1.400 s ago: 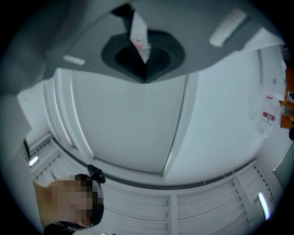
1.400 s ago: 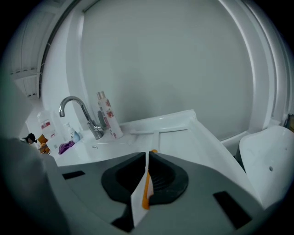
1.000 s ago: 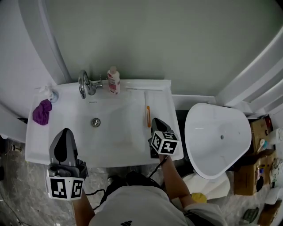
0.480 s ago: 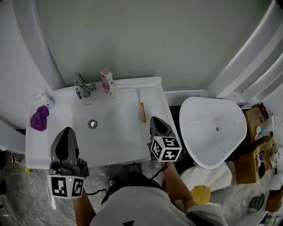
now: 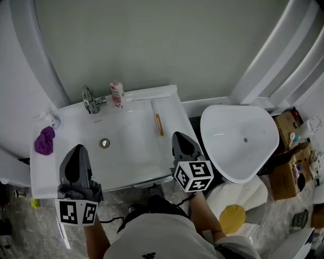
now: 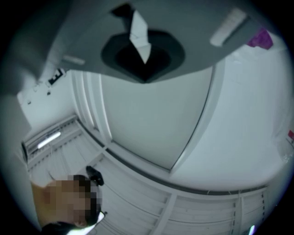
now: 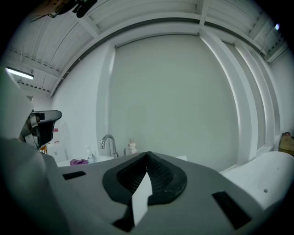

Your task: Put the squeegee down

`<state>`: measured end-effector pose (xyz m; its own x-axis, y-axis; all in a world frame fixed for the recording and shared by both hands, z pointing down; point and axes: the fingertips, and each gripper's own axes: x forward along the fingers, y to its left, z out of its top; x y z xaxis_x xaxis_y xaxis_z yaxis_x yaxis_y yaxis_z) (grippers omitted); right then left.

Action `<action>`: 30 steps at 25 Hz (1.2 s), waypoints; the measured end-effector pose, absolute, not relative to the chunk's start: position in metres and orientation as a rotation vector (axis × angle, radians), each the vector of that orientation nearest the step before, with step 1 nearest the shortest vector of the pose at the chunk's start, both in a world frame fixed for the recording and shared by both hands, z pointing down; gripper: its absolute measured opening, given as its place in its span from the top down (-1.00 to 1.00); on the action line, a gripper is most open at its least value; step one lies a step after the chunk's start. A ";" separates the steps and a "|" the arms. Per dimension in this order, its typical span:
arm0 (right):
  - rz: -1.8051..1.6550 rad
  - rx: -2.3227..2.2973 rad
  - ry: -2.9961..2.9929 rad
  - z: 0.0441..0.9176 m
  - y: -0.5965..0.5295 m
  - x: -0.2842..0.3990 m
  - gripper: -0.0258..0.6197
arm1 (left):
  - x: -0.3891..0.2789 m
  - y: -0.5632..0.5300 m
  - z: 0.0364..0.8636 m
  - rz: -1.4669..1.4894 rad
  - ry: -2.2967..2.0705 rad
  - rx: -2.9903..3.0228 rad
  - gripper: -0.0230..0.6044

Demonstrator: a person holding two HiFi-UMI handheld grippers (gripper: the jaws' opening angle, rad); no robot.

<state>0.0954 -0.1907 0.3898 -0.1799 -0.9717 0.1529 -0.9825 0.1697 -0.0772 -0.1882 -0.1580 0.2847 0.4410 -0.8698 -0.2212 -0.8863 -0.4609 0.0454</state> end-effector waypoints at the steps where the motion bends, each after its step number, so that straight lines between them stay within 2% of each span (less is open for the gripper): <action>1: 0.229 1.971 -2.355 0.385 -0.186 0.093 0.92 | -0.189 -0.157 0.284 0.333 1.579 -2.605 0.91; 17: -0.034 2.075 -2.371 0.328 -0.123 0.070 0.92 | -0.191 -0.134 0.278 0.375 1.448 -2.670 0.91; 30: -0.099 2.107 -2.371 0.309 -0.096 0.060 0.92 | -0.200 -0.118 0.277 0.395 1.432 -2.679 0.90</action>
<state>0.0596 -0.0956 0.3087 -0.1179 -0.9909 -0.0652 -0.9929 0.1165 0.0255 -0.2000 -0.1180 0.2767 0.5304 -0.8064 -0.2616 -0.8264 -0.5606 0.0525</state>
